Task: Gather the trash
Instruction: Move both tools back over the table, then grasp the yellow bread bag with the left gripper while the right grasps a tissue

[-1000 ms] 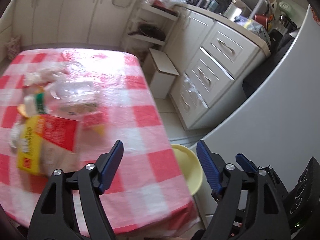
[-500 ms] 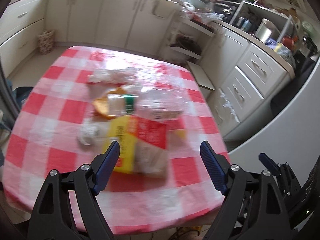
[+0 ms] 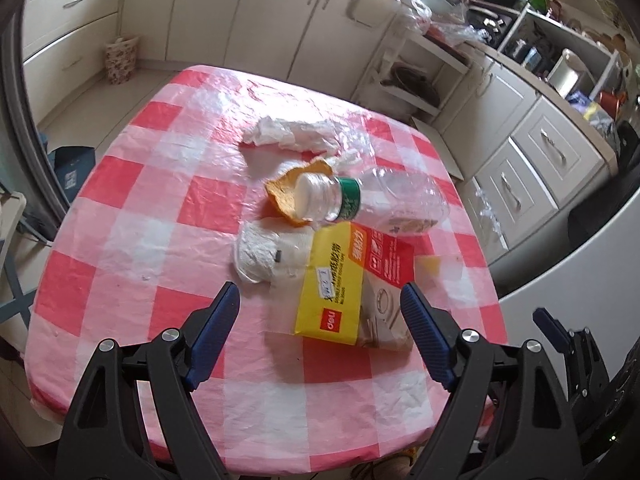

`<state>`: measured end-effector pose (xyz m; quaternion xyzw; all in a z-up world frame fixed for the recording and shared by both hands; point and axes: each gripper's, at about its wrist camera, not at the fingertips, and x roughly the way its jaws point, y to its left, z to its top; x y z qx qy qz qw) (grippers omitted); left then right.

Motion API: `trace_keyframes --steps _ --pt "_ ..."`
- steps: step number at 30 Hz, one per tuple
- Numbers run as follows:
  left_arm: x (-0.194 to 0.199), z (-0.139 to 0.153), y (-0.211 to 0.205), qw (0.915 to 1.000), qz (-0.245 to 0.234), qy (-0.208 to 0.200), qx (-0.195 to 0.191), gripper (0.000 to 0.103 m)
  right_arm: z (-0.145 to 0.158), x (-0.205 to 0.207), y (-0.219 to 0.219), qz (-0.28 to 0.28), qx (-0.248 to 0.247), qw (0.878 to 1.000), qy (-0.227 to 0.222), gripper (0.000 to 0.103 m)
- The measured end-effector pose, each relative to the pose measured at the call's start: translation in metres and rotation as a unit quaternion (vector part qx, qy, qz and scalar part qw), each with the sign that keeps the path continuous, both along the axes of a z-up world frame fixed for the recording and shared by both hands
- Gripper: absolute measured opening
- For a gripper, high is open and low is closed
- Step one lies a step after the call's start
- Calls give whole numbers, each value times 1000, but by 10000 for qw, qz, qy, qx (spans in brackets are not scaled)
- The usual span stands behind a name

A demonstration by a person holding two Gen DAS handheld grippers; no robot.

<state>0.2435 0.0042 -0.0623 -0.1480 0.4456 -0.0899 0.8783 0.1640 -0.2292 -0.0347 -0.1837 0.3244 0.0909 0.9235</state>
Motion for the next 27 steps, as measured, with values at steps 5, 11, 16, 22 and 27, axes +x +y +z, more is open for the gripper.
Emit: trace_keyframes --steps 5,11,16,22,27 --pt "2 -6 -18 9989 -358 82 305 79 -3 3 4 71 -52 10000 32 74" --pt "5 -19 -33 9966 -536 288 549 79 -3 3 2 63 -13 10000 46 75" --pt "9 -25 -33 9963 -439 382 637 79 -3 4 2 89 3 9999 56 75" --pt "16 -32 -32 9969 -273 431 597 79 -7 6 5 128 12 9999 97 75" --pt "28 -37 -41 9966 -228 336 714 69 -10 6 7 145 13 9998 146 75"
